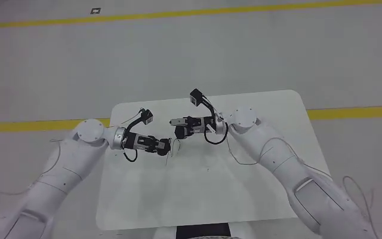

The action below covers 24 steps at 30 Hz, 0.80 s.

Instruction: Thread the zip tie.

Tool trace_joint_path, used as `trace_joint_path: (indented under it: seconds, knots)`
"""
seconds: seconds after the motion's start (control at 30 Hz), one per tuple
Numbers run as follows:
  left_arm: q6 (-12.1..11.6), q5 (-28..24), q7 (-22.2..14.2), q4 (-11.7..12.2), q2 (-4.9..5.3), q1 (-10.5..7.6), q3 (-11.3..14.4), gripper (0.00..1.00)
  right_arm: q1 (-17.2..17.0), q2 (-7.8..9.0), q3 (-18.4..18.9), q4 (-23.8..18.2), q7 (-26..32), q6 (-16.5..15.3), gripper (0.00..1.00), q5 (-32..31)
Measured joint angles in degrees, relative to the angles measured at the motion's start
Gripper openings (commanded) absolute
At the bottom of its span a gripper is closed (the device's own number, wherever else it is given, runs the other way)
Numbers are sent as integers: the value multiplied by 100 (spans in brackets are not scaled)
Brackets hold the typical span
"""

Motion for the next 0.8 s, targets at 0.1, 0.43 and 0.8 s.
trace_joint_path:
  seconds: [0.1,0.43,0.8]
  knots:
    - [0,-1,0,0,0,0,0,0,-89,8,14,-130,-140,51,100,-71]
    - [-1,-1,0,0,0,0,0,0,-124,18,87,-274,-89,196,36,-225]
    - [-1,-1,0,0,0,0,0,0,-57,-36,9,-118,27,215,30,-415]
